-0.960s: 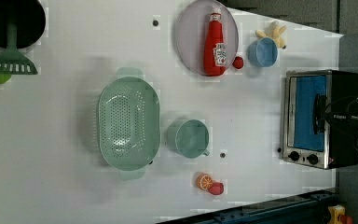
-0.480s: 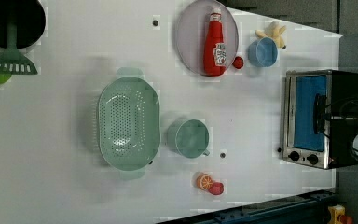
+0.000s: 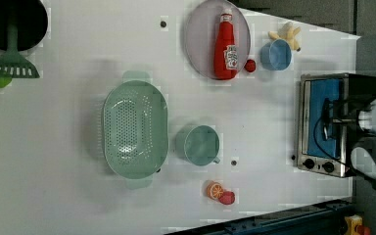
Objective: Flap open oven.
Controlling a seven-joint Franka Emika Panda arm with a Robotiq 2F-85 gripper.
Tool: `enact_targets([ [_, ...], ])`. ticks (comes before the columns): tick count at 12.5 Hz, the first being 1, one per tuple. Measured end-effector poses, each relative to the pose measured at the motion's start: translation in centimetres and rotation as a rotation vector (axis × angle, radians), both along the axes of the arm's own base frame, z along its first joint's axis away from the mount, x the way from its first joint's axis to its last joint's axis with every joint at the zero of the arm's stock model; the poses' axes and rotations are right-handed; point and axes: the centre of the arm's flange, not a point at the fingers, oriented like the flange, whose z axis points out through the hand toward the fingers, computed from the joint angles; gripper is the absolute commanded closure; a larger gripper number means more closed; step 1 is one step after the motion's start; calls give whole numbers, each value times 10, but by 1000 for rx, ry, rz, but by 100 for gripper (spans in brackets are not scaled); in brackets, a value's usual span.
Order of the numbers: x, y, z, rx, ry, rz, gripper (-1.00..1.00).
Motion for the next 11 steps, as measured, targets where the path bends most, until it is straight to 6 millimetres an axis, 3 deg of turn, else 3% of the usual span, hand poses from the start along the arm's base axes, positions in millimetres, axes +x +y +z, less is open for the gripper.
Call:
enact_targets([
  [3, 6, 45, -26, -122, 29, 19, 65],
  [8, 6, 119, -94, -219, 55, 20, 65],
  [11, -4, 145, -138, -262, 95, 71, 65],
])
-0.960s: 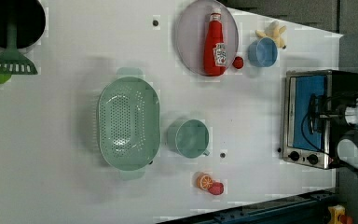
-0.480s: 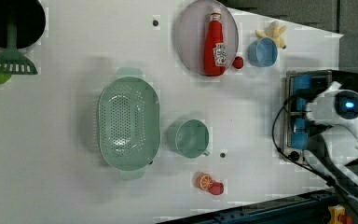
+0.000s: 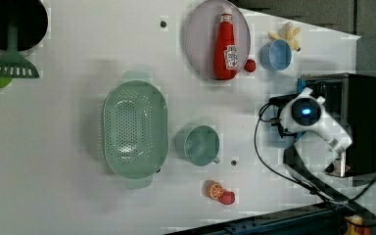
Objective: Flap open oven.
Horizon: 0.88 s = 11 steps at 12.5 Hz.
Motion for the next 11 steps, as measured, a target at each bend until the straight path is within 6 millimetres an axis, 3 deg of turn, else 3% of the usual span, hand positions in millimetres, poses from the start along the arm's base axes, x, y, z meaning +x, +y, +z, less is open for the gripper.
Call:
enact_targets([
  [6, -2, 22, -58, -42, 30, 6, 65],
  [11, 6, 19, -51, -11, -17, -44, 65],
])
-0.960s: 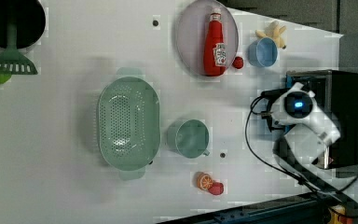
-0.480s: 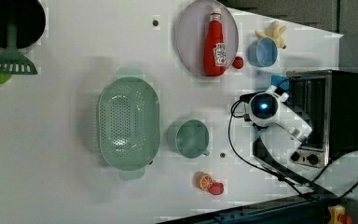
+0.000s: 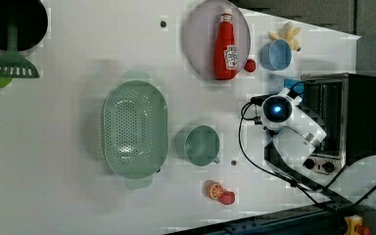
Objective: Flap open oven.
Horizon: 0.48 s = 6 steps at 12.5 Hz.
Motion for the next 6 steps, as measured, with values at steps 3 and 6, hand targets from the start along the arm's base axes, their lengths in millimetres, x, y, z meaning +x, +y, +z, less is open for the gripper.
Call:
enact_targets([
  [3, 13, -9, 31, 140, -115, -256, 65],
  [6, 32, 4, 121, 338, -260, -589, 65],
])
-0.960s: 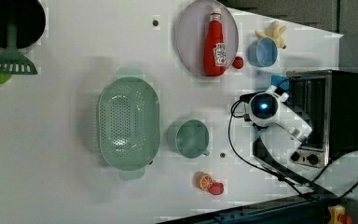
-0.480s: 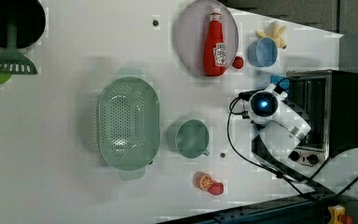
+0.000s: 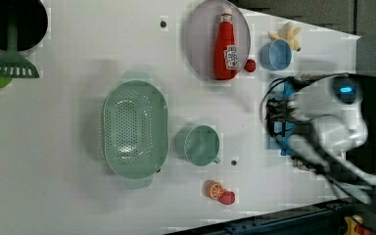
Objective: Flap open oven.
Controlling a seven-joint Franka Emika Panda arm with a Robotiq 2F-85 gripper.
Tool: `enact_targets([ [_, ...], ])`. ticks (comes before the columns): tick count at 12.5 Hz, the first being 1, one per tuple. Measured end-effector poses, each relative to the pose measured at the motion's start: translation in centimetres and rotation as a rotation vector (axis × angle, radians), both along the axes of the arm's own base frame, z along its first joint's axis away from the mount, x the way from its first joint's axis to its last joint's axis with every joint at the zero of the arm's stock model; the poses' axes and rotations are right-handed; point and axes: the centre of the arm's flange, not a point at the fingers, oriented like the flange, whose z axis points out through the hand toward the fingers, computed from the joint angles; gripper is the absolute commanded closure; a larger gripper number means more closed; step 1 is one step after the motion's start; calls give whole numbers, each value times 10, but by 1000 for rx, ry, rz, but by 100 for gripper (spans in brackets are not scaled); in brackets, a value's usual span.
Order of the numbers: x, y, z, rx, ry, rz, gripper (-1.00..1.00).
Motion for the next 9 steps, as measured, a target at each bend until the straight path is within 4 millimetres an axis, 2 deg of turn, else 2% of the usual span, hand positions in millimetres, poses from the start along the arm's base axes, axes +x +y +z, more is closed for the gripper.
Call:
enact_targets([
  [3, 7, 7, 142, 162, -121, -175, 65],
  [5, 10, 3, 245, 200, -242, -182, 65],
  [6, 4, -2, 291, 216, -300, -185, 65],
  [7, -5, -10, 331, 226, -336, -196, 65],
  [8, -17, -18, 360, 237, -343, -217, 65],
  [9, -29, -27, 378, 241, -331, -240, 65],
])
